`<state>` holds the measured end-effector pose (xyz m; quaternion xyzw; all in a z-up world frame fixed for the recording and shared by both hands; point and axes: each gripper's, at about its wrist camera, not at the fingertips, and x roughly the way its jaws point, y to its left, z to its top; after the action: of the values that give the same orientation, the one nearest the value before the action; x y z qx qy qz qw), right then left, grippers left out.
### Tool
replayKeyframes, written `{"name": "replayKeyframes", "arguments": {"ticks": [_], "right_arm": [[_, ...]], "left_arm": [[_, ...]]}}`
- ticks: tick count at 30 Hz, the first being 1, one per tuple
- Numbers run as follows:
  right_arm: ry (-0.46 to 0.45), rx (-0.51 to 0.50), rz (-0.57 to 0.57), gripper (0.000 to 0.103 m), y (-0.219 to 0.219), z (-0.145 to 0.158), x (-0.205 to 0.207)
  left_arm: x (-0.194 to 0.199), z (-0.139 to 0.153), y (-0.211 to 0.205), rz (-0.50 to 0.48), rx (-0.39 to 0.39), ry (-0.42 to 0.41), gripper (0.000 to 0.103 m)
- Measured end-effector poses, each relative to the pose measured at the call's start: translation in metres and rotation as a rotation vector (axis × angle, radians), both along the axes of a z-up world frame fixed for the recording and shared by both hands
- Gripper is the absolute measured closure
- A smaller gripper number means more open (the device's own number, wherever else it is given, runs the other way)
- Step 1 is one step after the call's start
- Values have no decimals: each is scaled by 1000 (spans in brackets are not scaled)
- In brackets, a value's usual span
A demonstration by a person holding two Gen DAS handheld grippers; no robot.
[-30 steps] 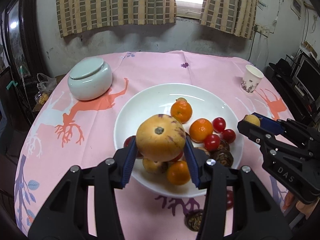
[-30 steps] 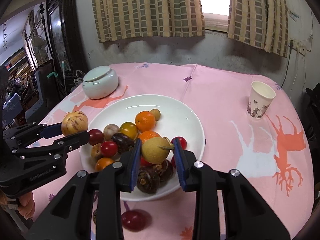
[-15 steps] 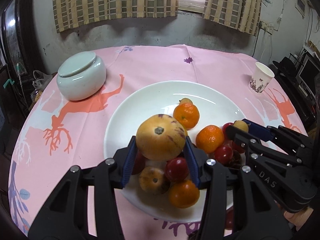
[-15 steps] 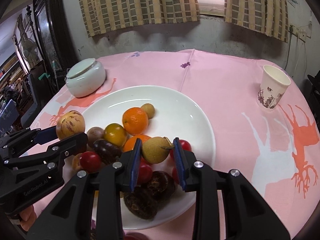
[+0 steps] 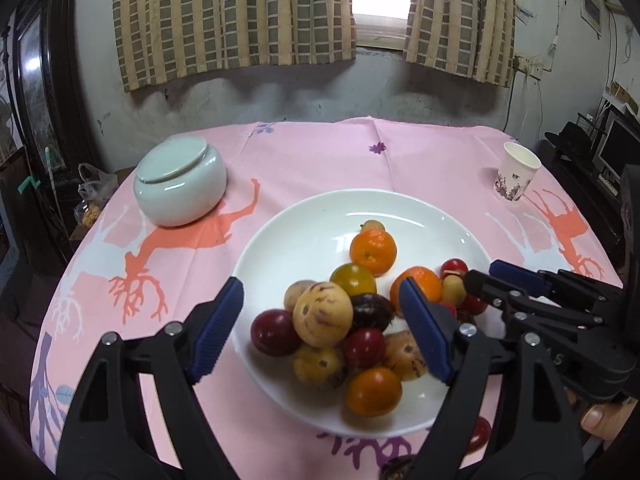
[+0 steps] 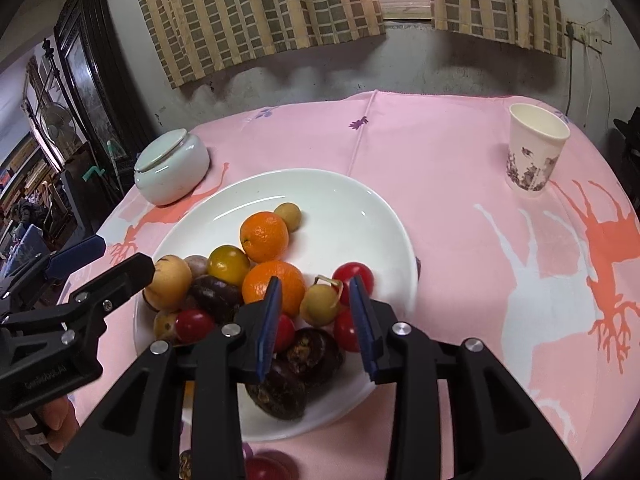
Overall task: Organize fruits
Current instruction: 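Move both open tools back toward the last fruits, then grasp the last dark brown mangosteen with the left tool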
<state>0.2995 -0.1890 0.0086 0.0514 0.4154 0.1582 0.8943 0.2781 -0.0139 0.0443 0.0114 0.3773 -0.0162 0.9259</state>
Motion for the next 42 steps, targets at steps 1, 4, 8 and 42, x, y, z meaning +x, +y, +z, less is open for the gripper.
{"name": "replayKeyframes", "arguments": {"ticks": [1, 4, 8, 42], "right_arm": [[-7, -17, 3, 67, -3, 3, -7], [-27, -73, 15, 66, -9, 13, -27], [-70, -100, 47, 45, -15, 24, -64], [47, -39, 116, 45, -35, -18, -153]], "left_arm": [[-4, 1, 2, 2, -6, 6, 21], [-22, 5, 7, -7, -11, 4, 20], [-52, 10, 4, -35, 1, -6, 18], [-117, -76, -46, -92, 12, 165, 20]]}}
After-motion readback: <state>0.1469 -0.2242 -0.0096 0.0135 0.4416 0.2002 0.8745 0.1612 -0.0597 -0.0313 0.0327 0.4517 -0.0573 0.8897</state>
